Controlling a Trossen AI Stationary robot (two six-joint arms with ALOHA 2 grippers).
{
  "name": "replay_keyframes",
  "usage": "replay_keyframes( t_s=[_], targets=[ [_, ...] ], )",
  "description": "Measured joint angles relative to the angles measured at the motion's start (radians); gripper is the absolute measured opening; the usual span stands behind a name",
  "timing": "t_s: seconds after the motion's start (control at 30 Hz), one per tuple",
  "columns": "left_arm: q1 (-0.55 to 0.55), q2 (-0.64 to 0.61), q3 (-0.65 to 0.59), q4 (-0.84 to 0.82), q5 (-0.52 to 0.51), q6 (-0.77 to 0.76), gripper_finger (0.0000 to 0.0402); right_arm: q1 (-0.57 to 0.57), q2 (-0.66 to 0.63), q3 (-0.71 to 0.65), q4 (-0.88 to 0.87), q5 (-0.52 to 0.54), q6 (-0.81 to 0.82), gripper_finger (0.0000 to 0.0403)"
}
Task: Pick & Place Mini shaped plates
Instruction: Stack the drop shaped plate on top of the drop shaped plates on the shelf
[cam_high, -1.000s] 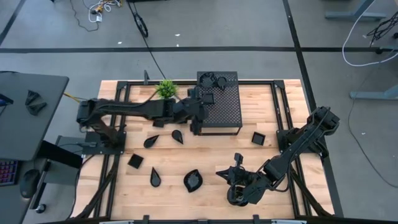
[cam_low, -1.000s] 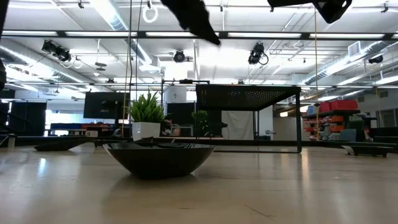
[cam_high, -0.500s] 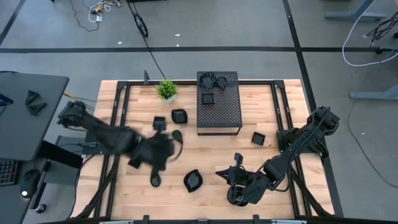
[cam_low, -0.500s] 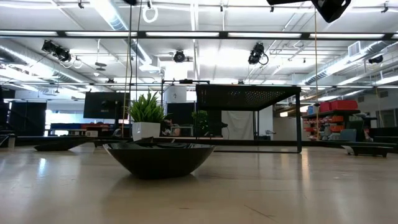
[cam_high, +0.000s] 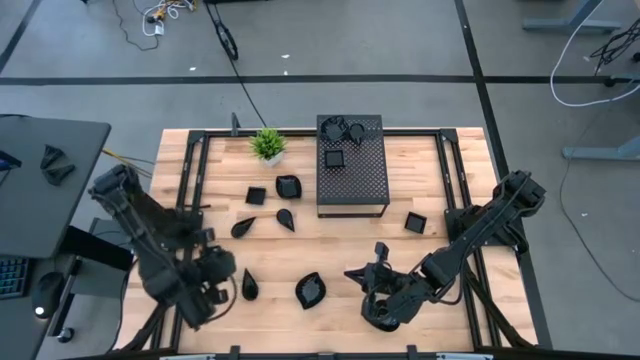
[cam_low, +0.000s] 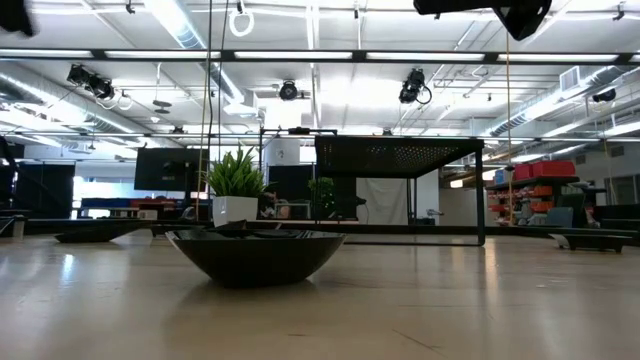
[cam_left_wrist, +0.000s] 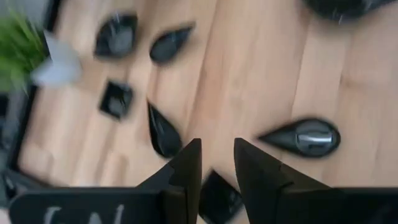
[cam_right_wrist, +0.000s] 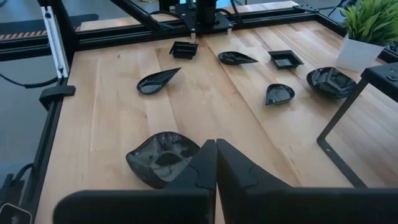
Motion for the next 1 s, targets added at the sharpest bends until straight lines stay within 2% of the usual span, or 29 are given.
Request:
replay_keyframes(
  t_s=[0.13,0.3,0.43,0.53,0.63,0.77,0.9,1.0],
  targets=[
    [-0.071,0.000,-0.107,0.005,0.077,-0.194,0.0112,-0.001,0.000,0.000,0.000,0.000,-0.008,0.0008],
    [-0.130,0.000,-0.227,0.062,0.109,-0.362,0.0158,-0.008,0.000,0.000,0.005,0.000,-0.022,0.0008],
    [-0.148,0.000,-0.319,0.190,0.087,-0.409,0.0201,-0.015,0.000,0.000,0.005,0.000,-0.022,0.0008],
    [-0.147,0.000,-0.398,0.298,-0.009,-0.445,0.0224,-0.022,0.000,0.000,0.005,0.000,-0.023,0.0008],
    [-0.121,0.000,-0.478,0.401,-0.115,-0.479,0.0235,-0.029,0.000,0.000,0.005,0.000,-0.023,0.0008],
    [-0.049,0.000,-0.569,0.491,-0.179,-0.479,0.0234,-0.033,0.000,0.000,0.005,0.000,-0.023,0.0008],
    [0.041,0.000,-0.636,0.541,-0.216,-0.467,0.0223,-0.033,0.000,0.000,0.005,0.000,-0.023,0.0008],
    [0.105,0.000,-0.680,0.604,-0.216,-0.387,0.0211,-0.033,0.000,0.000,0.005,0.000,-0.021,0.0008]
  ],
)
